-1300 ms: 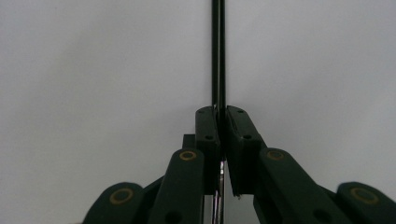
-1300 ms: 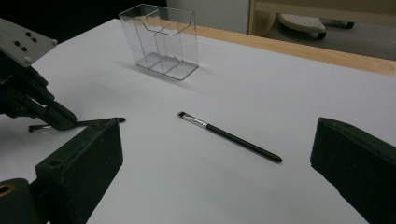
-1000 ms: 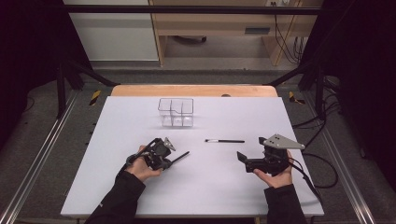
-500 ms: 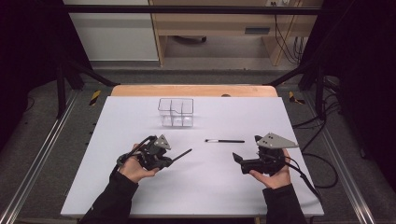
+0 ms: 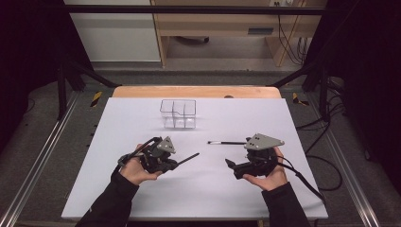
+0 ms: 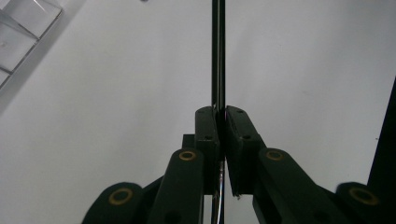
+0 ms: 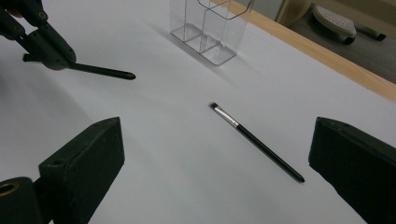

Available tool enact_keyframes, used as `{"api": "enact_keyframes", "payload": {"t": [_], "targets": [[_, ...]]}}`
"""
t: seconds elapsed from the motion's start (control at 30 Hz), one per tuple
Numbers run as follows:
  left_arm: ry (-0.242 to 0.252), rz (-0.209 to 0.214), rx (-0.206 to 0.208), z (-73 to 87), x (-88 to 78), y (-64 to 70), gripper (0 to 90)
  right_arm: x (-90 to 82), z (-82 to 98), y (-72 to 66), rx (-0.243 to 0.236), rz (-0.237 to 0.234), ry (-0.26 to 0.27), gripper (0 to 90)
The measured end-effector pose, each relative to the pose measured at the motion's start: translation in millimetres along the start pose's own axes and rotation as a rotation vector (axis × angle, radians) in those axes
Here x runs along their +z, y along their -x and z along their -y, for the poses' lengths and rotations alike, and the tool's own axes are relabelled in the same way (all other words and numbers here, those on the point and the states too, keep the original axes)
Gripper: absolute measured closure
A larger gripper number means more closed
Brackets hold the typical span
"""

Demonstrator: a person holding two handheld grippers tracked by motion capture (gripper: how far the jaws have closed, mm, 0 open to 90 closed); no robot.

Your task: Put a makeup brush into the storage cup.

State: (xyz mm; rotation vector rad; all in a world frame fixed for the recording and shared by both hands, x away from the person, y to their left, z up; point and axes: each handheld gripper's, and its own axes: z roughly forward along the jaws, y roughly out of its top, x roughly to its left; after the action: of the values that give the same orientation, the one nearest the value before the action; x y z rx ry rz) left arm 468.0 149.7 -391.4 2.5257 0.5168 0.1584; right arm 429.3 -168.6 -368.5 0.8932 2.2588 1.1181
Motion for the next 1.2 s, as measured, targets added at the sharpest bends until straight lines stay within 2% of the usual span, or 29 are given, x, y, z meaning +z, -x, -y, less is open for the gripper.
{"api": "enact_keyframes", "payload": {"t": [0.17, 0.33, 0.6, 1.0, 1.2], "targets": [[0.015, -0.002, 0.014, -1.5, -3.9, 1.4, 83.3, 0.8, -8.9, -7.4, -0.053, -0.021, -0.023, 3.9], [0.026, 0.015, 0.032, -5.4, -8.3, 4.4, 83.3, 3.9, -16.3, -15.9, -0.109, -0.038, -0.059, 3.7], [0.023, 0.031, 0.062, -11.3, -13.1, 7.1, 83.3, 8.8, -25.1, -28.7, -0.185, -0.079, -0.105, 3.6], [0.036, 0.079, 0.111, -18.5, -20.3, 13.3, 83.3, 11.3, -33.2, -41.7, -0.27, -0.092, -0.148, 5.1], [0.033, 0.1, 0.132, -20.0, -19.2, 16.2, 83.3, 14.3, -36.3, -51.2, -0.333, -0.106, -0.177, 5.4]]}}
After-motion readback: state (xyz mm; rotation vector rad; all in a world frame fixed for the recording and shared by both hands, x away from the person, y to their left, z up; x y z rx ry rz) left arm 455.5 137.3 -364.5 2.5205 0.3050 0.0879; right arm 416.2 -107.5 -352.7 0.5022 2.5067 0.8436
